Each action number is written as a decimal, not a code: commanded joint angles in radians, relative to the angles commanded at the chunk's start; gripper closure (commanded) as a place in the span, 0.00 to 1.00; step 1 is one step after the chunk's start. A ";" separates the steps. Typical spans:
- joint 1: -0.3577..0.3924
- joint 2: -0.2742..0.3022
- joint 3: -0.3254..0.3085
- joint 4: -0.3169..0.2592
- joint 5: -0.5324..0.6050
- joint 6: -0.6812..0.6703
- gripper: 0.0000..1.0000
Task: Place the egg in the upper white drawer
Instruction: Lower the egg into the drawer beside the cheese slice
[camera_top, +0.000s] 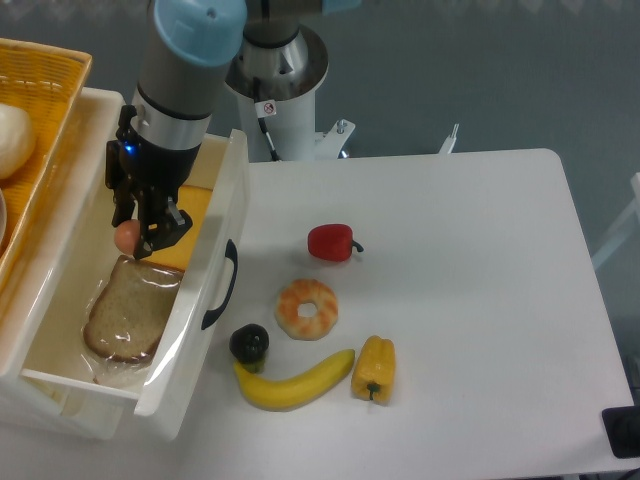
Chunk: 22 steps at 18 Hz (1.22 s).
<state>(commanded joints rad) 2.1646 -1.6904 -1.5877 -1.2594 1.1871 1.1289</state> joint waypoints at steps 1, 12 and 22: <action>-0.009 -0.005 -0.002 0.002 0.014 0.008 0.62; -0.038 -0.026 -0.028 0.002 0.066 0.046 0.62; -0.045 -0.031 -0.037 -0.002 0.066 0.049 0.60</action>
<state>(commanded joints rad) 2.1200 -1.7211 -1.6245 -1.2609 1.2533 1.1781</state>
